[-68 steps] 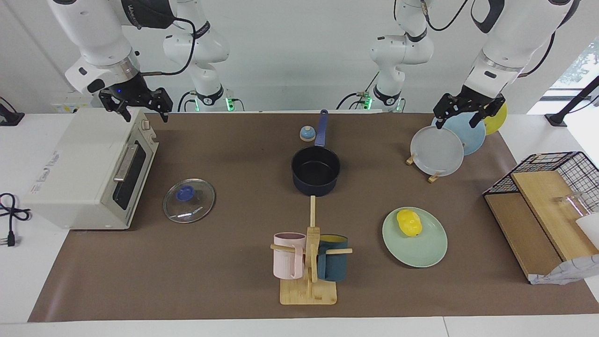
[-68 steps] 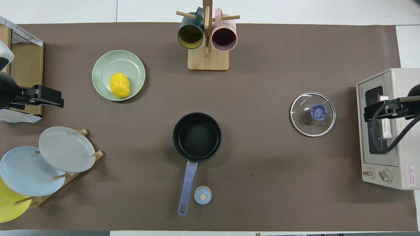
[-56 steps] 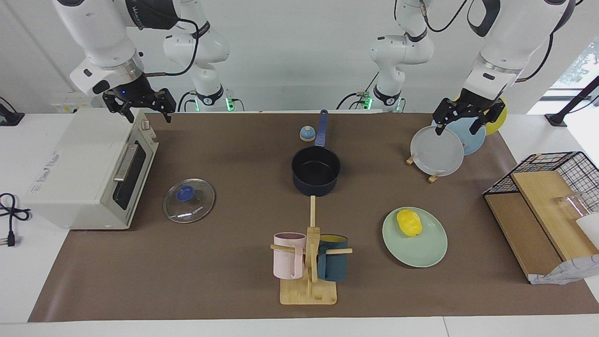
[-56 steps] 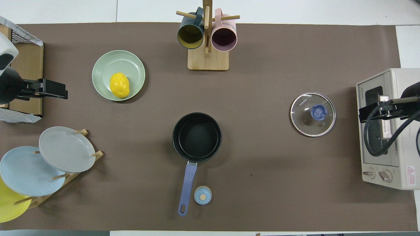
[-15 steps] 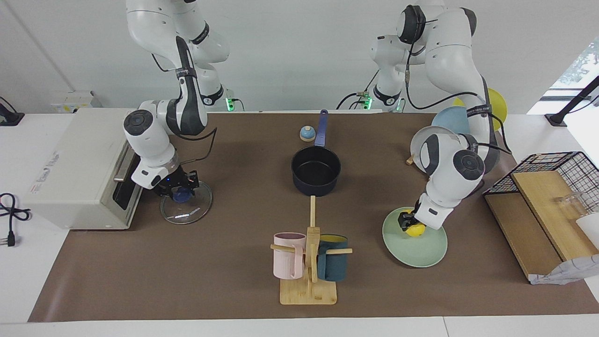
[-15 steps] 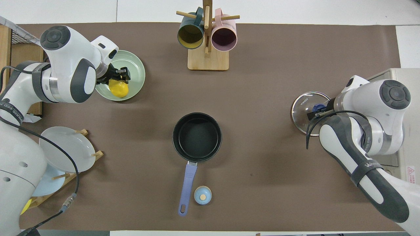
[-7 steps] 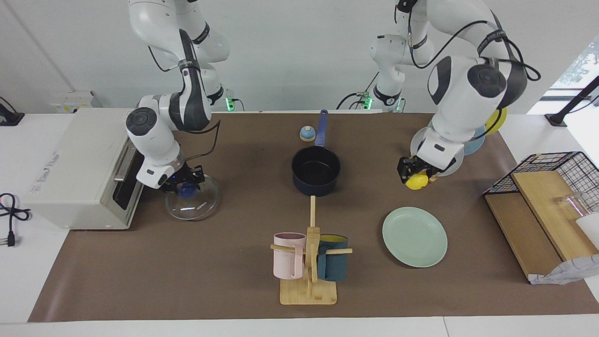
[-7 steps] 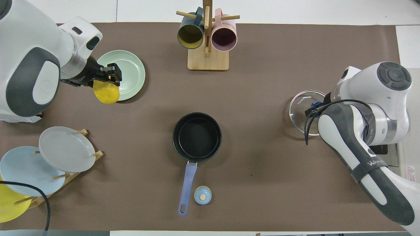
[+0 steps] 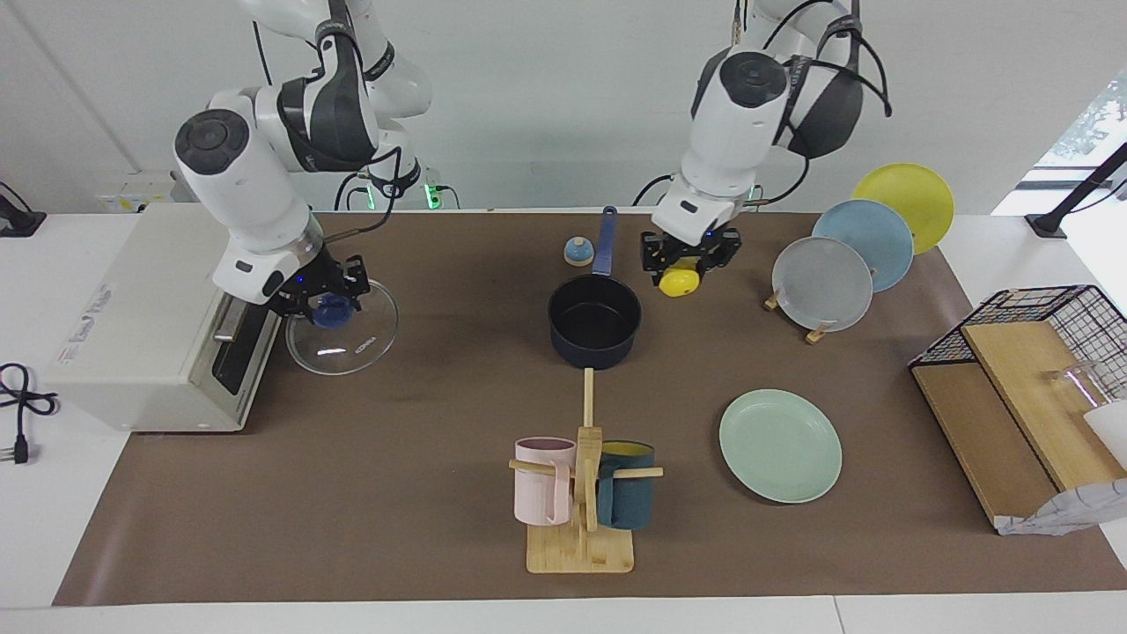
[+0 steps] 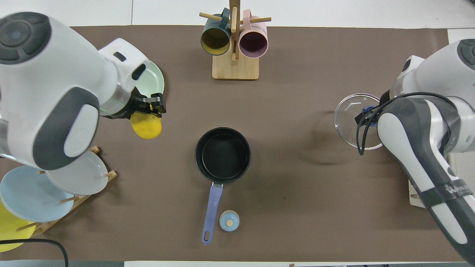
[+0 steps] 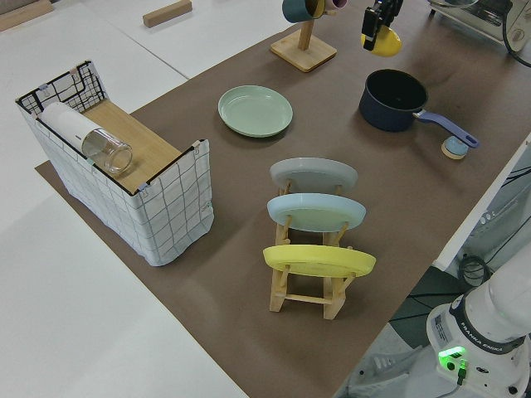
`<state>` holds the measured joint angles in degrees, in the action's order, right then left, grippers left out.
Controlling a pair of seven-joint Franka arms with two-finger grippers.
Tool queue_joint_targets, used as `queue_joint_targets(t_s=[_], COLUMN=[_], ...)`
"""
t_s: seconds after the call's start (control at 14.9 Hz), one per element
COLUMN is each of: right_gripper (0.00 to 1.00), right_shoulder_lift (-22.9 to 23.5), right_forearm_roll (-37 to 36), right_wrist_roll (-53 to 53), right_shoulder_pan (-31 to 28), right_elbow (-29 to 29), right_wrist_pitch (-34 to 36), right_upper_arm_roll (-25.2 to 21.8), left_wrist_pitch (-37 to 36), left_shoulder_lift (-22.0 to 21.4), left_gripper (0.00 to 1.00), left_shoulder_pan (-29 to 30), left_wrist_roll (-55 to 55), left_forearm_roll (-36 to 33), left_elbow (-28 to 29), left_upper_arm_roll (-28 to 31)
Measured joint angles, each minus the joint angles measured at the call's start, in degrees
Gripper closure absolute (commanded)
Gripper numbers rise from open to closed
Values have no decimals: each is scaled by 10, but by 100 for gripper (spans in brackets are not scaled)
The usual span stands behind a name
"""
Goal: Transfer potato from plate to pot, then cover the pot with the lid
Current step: 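Carry the potato over the saucepan with the left gripper and release it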
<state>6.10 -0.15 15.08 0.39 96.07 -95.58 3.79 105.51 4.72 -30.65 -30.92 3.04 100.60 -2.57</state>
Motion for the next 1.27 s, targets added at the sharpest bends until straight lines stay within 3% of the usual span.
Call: queue_joint_targets(t_s=[0.27, 0.47, 0.74, 1.27], right_gripper=[100, 100, 100, 100], right_shoulder_lift=[-31, -34, -33, -33], right_forearm_roll=[0, 0, 0, 0], right_wrist_roll=[-5, -16, -18, -18], right_shoulder_pan=[0, 0, 0, 0], right_elbow=[-34, -29, -20, -19], right_wrist_pitch=[66, 73, 73, 72], right_upper_arm_roll=[5, 7, 8, 8], left_wrist_pitch=[113, 178, 204, 263], left_shoulder_lift=[2, 14, 30, 94], left_gripper=[100, 100, 100, 100], left_shoulder_pan=[-79, -97, -96, -103], left_wrist_roll=[-27, -20, 40, 56], left_forearm_roll=[1, 1, 1, 1], left_elbow=[87, 130, 147, 161], left_upper_arm_roll=[-1, -1, 5, 4])
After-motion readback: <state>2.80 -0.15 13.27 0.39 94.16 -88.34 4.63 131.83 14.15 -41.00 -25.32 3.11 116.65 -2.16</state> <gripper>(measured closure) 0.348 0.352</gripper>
